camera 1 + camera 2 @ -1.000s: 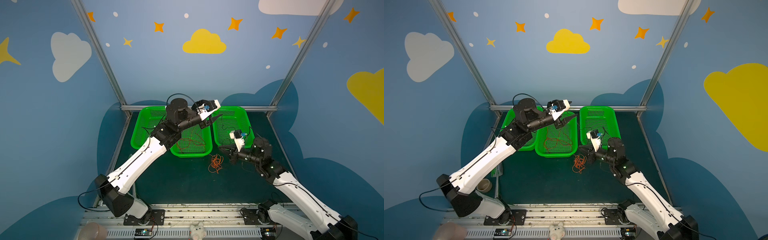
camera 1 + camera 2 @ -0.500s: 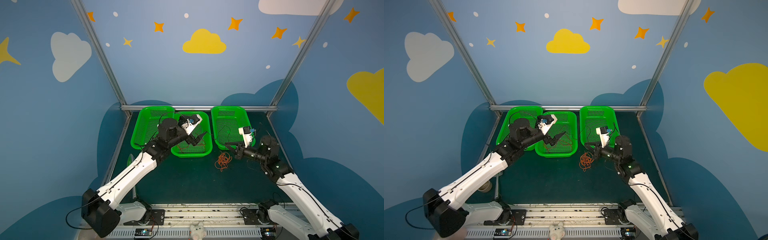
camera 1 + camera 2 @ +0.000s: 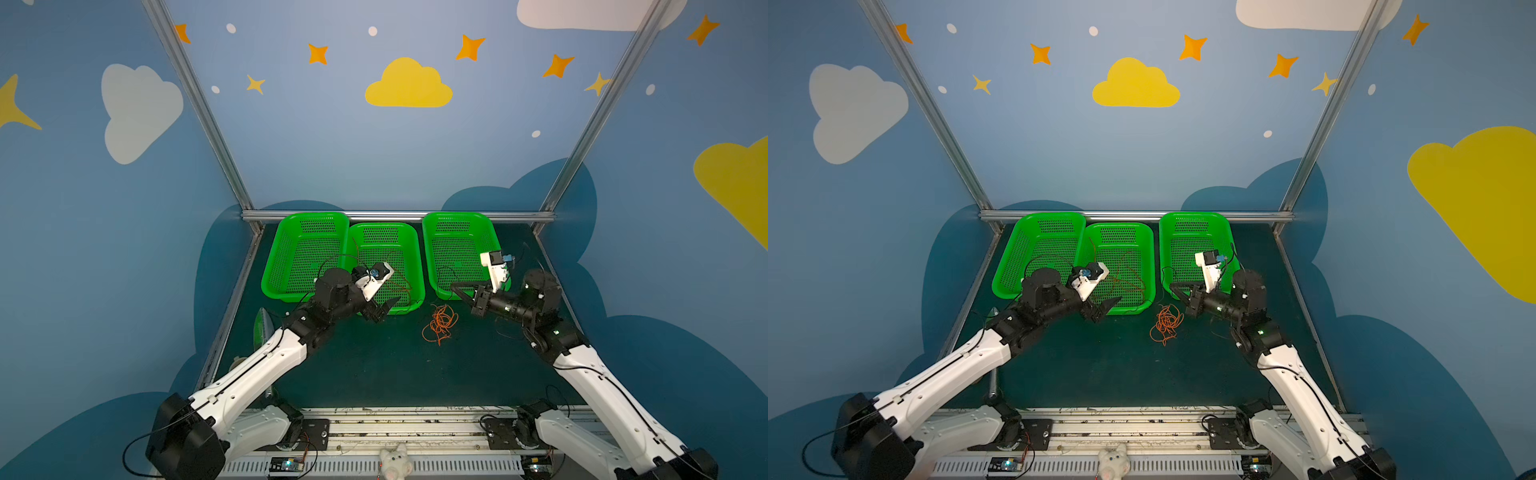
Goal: Untangle and sort cables by color
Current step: Untie the cable.
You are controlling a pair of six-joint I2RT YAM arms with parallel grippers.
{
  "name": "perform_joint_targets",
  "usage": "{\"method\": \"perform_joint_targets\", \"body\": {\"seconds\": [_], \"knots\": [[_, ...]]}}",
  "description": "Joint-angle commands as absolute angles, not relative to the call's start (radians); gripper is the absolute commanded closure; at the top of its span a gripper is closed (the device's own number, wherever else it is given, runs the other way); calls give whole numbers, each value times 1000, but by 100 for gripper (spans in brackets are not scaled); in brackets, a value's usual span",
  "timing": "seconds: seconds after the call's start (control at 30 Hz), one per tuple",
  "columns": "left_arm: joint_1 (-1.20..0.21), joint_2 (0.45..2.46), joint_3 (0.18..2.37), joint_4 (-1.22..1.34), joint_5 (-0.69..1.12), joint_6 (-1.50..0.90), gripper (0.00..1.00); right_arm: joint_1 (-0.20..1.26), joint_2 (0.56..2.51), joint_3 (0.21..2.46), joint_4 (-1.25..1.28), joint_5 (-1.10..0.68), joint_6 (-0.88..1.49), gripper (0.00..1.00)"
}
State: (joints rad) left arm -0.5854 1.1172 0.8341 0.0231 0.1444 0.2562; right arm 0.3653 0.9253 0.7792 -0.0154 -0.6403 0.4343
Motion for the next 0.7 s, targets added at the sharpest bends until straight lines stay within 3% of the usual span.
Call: {"method": "perform_joint_targets", "body": {"seconds": [0.0, 0.1, 0.2, 0.33, 0.4, 0.67], "knots": [[-592, 1098, 836, 29, 107, 221, 9, 351, 932, 840, -31, -629, 447, 100], [-592, 1082, 814, 21, 50, 224, 9, 336, 923, 829, -10, -628, 463, 100], [-598, 1062, 791, 46, 143, 223, 14, 336, 917, 820, -5, -647, 448, 100], [-671, 1087, 796, 95, 210, 232, 42, 336, 912, 805, -38, -644, 434, 100], [-729, 1120, 813, 109, 180, 248, 51, 336, 904, 789, -42, -624, 428, 100], [-838, 1349, 872, 309, 218, 150, 47, 337, 875, 741, -53, -591, 385, 100]]}}
